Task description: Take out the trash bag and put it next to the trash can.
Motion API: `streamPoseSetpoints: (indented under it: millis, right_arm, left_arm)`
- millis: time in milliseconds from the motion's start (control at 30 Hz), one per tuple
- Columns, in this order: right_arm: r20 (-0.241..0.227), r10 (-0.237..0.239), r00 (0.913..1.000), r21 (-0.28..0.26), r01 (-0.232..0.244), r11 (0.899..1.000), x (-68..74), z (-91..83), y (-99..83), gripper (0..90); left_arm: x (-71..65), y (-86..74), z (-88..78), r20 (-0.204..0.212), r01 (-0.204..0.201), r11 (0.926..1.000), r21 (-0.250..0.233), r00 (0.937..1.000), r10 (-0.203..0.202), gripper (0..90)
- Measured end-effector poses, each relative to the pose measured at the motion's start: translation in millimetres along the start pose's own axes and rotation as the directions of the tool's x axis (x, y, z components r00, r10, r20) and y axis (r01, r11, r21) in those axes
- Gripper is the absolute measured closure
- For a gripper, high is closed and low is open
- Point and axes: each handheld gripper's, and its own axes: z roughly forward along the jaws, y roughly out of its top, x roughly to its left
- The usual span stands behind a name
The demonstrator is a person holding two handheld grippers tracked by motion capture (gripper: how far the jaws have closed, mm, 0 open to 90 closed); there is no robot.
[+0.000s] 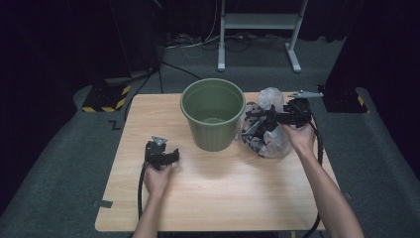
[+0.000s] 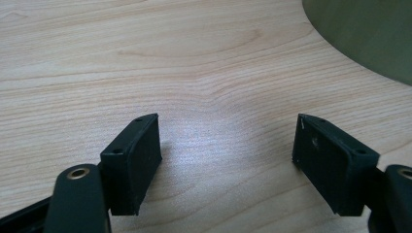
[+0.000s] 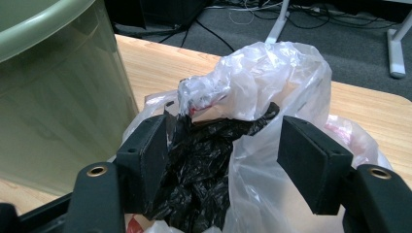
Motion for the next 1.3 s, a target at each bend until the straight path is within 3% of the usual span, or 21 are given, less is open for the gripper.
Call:
streamPoseSetpoints:
  millis: [467,1300]
  right_arm:
    - [-0.053,0.035,0.9980,-0.058,-0.038,0.998,-5.5,-25.4,-8.7,38.6]
    - [-0.070,0.056,0.9959,-0.102,-0.063,0.993,-13.8,-62.0,-47.5,42.2]
  left_arm:
    - [0.0,0.1,0.0,0.000,-0.001,1.0000,0.000,1.0000,0.001,25.5]
    - [-0.1,0.0,0.1,0.000,-0.001,1.0000,0.000,1.0000,0.001,25.5]
